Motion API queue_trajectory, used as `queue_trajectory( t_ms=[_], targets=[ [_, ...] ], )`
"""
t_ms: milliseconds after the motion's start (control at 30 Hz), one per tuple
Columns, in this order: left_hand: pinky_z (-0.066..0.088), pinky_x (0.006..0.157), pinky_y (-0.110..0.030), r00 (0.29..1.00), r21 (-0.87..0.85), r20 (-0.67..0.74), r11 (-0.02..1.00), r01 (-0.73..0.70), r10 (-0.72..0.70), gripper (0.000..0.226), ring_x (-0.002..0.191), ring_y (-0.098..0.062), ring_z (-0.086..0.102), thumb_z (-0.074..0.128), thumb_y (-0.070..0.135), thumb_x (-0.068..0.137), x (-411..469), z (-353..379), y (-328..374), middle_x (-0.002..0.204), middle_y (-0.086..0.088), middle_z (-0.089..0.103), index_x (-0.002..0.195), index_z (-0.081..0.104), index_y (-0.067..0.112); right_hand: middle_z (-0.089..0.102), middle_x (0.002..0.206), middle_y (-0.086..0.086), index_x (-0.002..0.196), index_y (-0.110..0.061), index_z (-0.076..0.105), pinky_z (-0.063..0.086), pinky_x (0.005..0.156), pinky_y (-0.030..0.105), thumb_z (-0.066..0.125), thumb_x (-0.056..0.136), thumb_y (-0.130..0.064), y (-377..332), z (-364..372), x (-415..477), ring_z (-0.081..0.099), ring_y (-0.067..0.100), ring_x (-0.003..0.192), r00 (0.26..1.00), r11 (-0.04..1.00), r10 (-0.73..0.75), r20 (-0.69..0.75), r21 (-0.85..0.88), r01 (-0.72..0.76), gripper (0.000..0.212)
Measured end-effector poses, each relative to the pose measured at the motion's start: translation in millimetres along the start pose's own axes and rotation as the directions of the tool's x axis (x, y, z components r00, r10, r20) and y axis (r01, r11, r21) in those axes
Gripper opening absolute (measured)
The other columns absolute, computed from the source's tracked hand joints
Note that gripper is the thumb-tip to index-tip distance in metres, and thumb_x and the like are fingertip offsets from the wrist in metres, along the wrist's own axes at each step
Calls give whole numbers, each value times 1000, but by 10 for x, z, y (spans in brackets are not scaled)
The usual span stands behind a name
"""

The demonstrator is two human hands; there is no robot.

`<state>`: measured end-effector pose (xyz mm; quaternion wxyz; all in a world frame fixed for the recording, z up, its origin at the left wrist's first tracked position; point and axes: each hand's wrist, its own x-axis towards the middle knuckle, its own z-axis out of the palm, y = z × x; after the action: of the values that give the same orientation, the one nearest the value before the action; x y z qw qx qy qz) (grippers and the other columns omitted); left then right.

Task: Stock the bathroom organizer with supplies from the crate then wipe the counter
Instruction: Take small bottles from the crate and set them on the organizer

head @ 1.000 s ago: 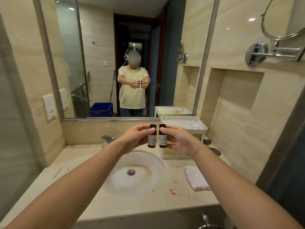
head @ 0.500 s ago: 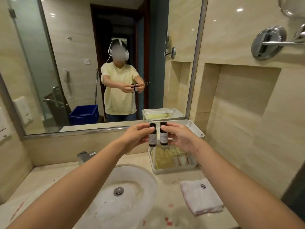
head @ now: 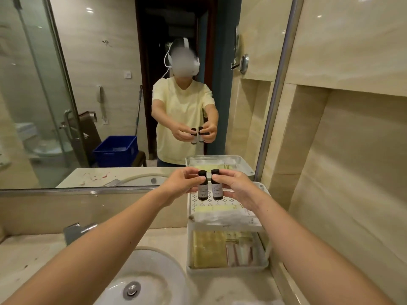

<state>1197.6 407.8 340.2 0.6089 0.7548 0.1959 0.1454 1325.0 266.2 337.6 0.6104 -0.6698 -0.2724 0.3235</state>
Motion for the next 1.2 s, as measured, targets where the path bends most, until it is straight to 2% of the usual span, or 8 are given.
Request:
queue_trajectory(
  t_ms=[167, 300, 433, 567, 667, 833, 1100, 1200],
  targets=[
    [51, 88, -31, 999, 129, -42, 992, 16, -10, 25, 100, -18, 62, 62, 15, 94, 447, 69, -140, 110, -10, 67, 119, 62, 9, 69, 114, 1, 118, -16, 66, 52, 76, 29, 76, 84, -18, 158, -167, 485, 64, 19, 107, 1000, 998, -6, -2, -57, 6, 36],
    [51, 83, -26, 995, 263, -102, 965, 19, 9, 23, 95, -13, 62, 64, 16, 92, 780, 87, -326, 105, -4, 67, 115, 63, 12, 69, 101, -8, 96, -28, 68, 50, 68, 24, 74, 84, -17, 317, -239, 861, 64, 10, 94, 1000, 990, -11, 7, -138, 12, 17],
    [51, 87, -30, 989, 380, -146, 925, 24, 34, 25, 93, -14, 64, 66, 17, 91, 1053, 43, -568, 103, 0, 68, 115, 64, 12, 71, 96, -10, 96, -26, 70, 49, 68, 22, 75, 83, -15, 474, -238, 1185, 66, 8, 88, 999, 974, -38, 19, -221, 42, 18],
    [45, 74, -27, 980, 515, -191, 855, 52, 55, 27, 73, 3, 53, 67, 24, 89, 1276, -2, -759, 106, 6, 69, 116, 66, 19, 72, 97, -3, 105, -18, 70, 52, 72, 23, 76, 82, -13, 606, -189, 1444, 66, 11, 90, 998, 962, -64, 16, -265, 66, 24],
    [41, 68, -27, 975, 572, -212, 817, 73, 61, 31, 68, 3, 50, 67, 27, 89, 1377, -21, -847, 110, 8, 69, 120, 66, 21, 70, 92, -7, 107, -17, 70, 51, 76, 22, 78, 79, -13, 681, -167, 1587, 65, 8, 88, 994, 937, -109, 4, -334, 104, 29],
    [37, 56, -23, 964, 582, -255, 808, 89, 77, 35, 92, -18, 64, 67, 30, 89, 1424, -32, -926, 111, 9, 69, 123, 64, 22, 68, 87, -14, 107, -22, 69, 47, 69, 16, 77, 80, -15, 751, -142, 1698, 63, 1, 85, 990, 905, -138, 35, -403, 140, 29],
    [44, 63, -25, 956, 562, -274, 824, 74, 102, 36, 95, -18, 65, 65, 27, 90, 1440, -35, -985, 114, 8, 69, 126, 63, 22, 67, 87, -17, 110, -22, 69, 46, 70, 14, 76, 81, -15, 791, -90, 1721, 63, -1, 87, 988, 902, -153, 28, -405, 151, 31],
    [45, 62, -25, 953, 577, -282, 813, 74, 113, 37, 87, -14, 64, 65, 27, 91, 1427, -25, -993, 112, 7, 69, 127, 62, 22, 67, 89, -17, 109, -24, 68, 51, 75, 19, 76, 81, -14, 808, -76, 1710, 64, 1, 89, 987, 900, -160, 16, -408, 153, 31]
  ],
)
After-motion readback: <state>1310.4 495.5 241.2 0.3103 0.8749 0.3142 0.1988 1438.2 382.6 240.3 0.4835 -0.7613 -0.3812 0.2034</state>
